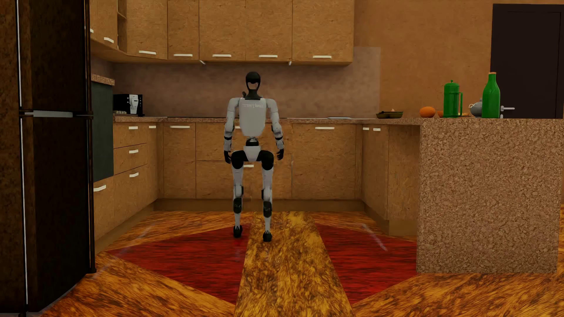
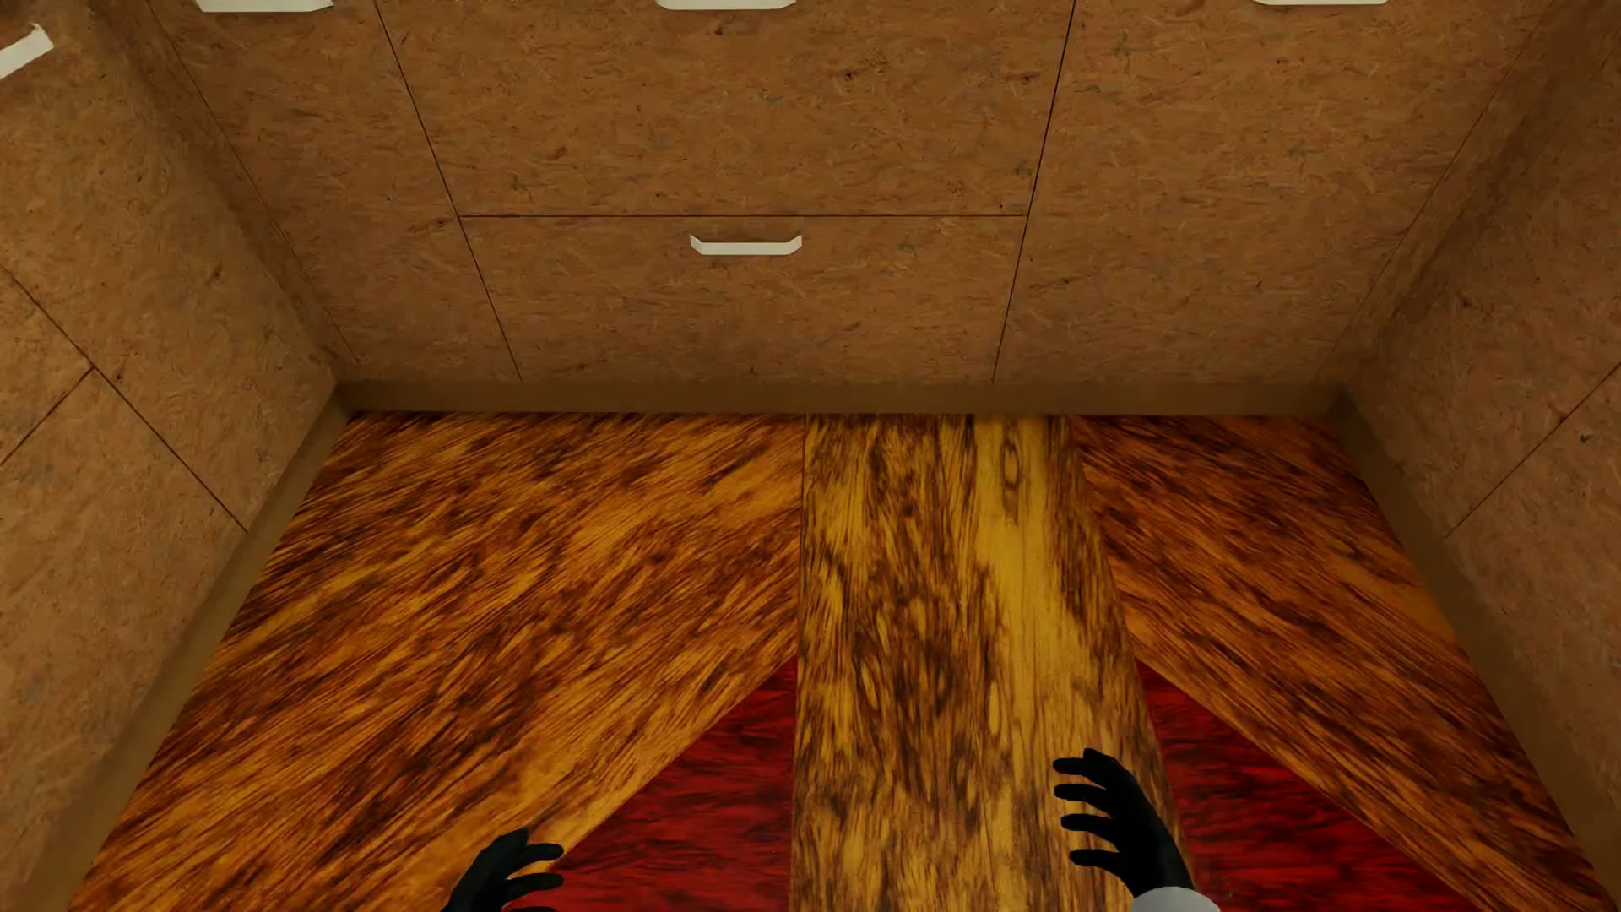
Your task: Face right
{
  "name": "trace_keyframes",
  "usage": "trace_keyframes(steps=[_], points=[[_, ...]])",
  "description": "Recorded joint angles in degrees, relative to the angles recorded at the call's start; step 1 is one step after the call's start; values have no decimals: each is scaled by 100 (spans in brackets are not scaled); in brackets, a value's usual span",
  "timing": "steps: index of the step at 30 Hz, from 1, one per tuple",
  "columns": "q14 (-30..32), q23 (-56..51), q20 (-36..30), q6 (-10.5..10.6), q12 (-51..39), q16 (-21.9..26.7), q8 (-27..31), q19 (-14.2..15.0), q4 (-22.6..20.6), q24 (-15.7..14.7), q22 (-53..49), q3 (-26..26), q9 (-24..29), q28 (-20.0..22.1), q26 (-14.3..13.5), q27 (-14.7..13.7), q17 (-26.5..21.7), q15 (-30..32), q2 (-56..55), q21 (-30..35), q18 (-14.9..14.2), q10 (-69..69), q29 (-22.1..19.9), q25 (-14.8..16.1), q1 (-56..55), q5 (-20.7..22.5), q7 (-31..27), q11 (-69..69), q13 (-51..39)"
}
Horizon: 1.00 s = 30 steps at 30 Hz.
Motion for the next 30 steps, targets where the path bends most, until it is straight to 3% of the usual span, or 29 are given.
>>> trace_keyframes(steps=[2, 3, 4, 5, 6, 7, 8, 9, 10, 11, 12, 13, 14, 15, 16, 17, 18, 20, 22, 23, 25, 26, 29, 30], points=[[-224, 656, -33, 65, 314, 183, 305, 29, 152, -187, -6, -321, -213, -46, -392, -97, 124, 77, -421, 152, -332, 1840, 70, -94, -268, -11, -273, 580, 674], [-385, 527, -44, 173, 245, 277, 414, 59, 405, -208, 6, -726, -268, -47, -355, 72, 243, -32, -662, 204, -536, 1488, 78, -47, 64, 34, -409, 874, 945], [-96, 273, -50, 284, 127, 403, 444, 24, 659, -209, 163, -1167, -273, -57, -366, 228, 375, -218, -843, 118, -902, 726, 1, 142, 416, 67, -394, 1115, 1099], [201, 251, -13, 264, 17, 500, 462, 165, 649, -211, 146, -1464, -291, -46, -323, 344, 361, -429, -1008, 117, -1361, 647, -86, 381, 379, -42, -285, 1230, 1087], [-23, 328, -89, 212, -198, 439, 372, 96, 687, -197, -70, -1489, -240, 10, -206, 487, 344, -779, -1046, 145, -1366, 677, -128, 516, 413, -149, -166, 1320, 1172], [-251, 370, -77, 65, -371, 420, 306, 31, 700, -166, -105, -1455, -221, 50, -198, 676, 432, -1073, -1152, 106, -1159, 730, -123, 553, 422, -270, -21, 1491, 1185], [-500, 468, -35, -40, -464, 242, 196, 144, 706, -85, -159, -1318, -213, 82, -208, 850, 334, -1089, -1279, 125, -824, 961, -50, 480, 315, -396, 34, 1635, 1125], [-450, 463, -186, -169, -408, 267, 189, 250, 626, 25, -111, -1194, -208, 82, -179, 970, 255, -800, -1331, 64, -475, 1043, 39, 343, 285, -467, 15, 1654, 1071], [-543, 420, -197, -242, -278, 227, 244, 114, 561, 155, -119, -1116, -233, 65, -53, 1026, 219, -452, -1360, 57, -233, 1138, 85, 220, 225, -422, -47, 1557, 1036], [-838, 473, -149, -154, -214, 61, 271, 222, 454, 277, -207, -991, -257, 18, 141, 977, 86, -113, -1359, 104, -62, 1471, 84, 154, 126, -333, -174, 1313, 1038], [-813, 398, -176, -58, -206, 90, 316, 186, 309, 353, -54, -933, -223, -96, 187, 889, 300, -69, -1338, 144, 60, 1371, 2, 164, 227, -197, -301, 1138, 1091], [-398, 238, -182, -36, -177, 237, 324, 253, 322, 397, 117, -1054, -160, -229, 200, 782, 424, -394, -1343, 199, -51, 1181, -138, 210, 306, -136, -359, 1140, 1131], [-108, 93, -113, -238, -162, 421, 257, 43, 317, 399, 216, -1240, -116, -346, 202, 703, 526, -956, -1463, 197, -620, 969, -195, 303, 422, -278, -192, 1529, 1057], [-145, 167, -52, -394, -284, 475, 106, -31, 375, 343, 155, -1267, -82, -371, 252, 663, 404, -1335, -1430, 409, -700, 1049, -118, 388, 420, -341, -65, 1966, 929], [-190, 141, -35, -528, -341, 363, 36, 57, 394, 259, 65, -1230, -138, -316, 235, 676, 317, -1521, -1289, 317, -438, 1116, 24, 412, 387, -409, 64, 2153, 855], [-277, 248, -181, -547, -378, 194, 33, 405, 481, 173, -124, -1093, -169, -205, 228, 641, 145, -917, -1262, 299, -470, 1238, 158, 386, 349, -390, 106, 1998, 897], [-313, 353, -235, -583, -317, 103, 53, -2, 492, 126, -126, -1117, -164, -76, 100, 655, 162, -545, -1192, 157, -603, 1263, 264, 345, 405, -368, 142, 1889, 877], [-492, 532, -348, -259, -370, 41, 171, 3, 458, 185, -20, -1083, -99, 150, -18, 713, 159, -427, -1209, 108, -446, 1419, 319, 207, 379, -132, -105, 1766, 731], [-459, 250, -108, -19, -236, 213, 274, 22, 435, 357, 7, -1223, -35, 199, -36, 720, 408, -363, -1132, 250, -499, 1231, 193, 111, 494, -51, -112, 1534, 850], [-370, 309, -18, 27, -115, 279, 343, 62, 420, 390, -22, -1412, -50, 189, 51, 704, 352, -145, -1090, 138, -462, 1029, 132, 79, 574, -77, -5, 1322, 689], [-321, 330, -93, -12, -290, 243, 324, -120, 426, 366, -19, -1439, 10, 56, 210, 659, 367, -466, -1079, 413, -454, 839, 45, 209, 762, -161, 152, 1407, 583], [-417, 307, -153, -50, -335, 328, 262, 74, 457, 310, -220, -1319, -6, -52, 185, 687, 335, -210, -1123, 262, -467, 973, 127, 306, 724, -241, 213, 1415, 552], [-287, 324, -194, -29, -222, 163, 416, 58, 535, 170, -306, -1318, 46, -264, -133, 767, 329, -161, -1129, 165, -488, 1570, 239, 363, 480, -39, 80, 1358, 502], [-139, 353, -198, -12, -293, 115, 513, 70, 498, 179, -326, -1254, 73, -313, -40, 710, 366, -70, -1121, 208, -447, 1793, 229, 315, 352, 46, -66, 1240, 690]])
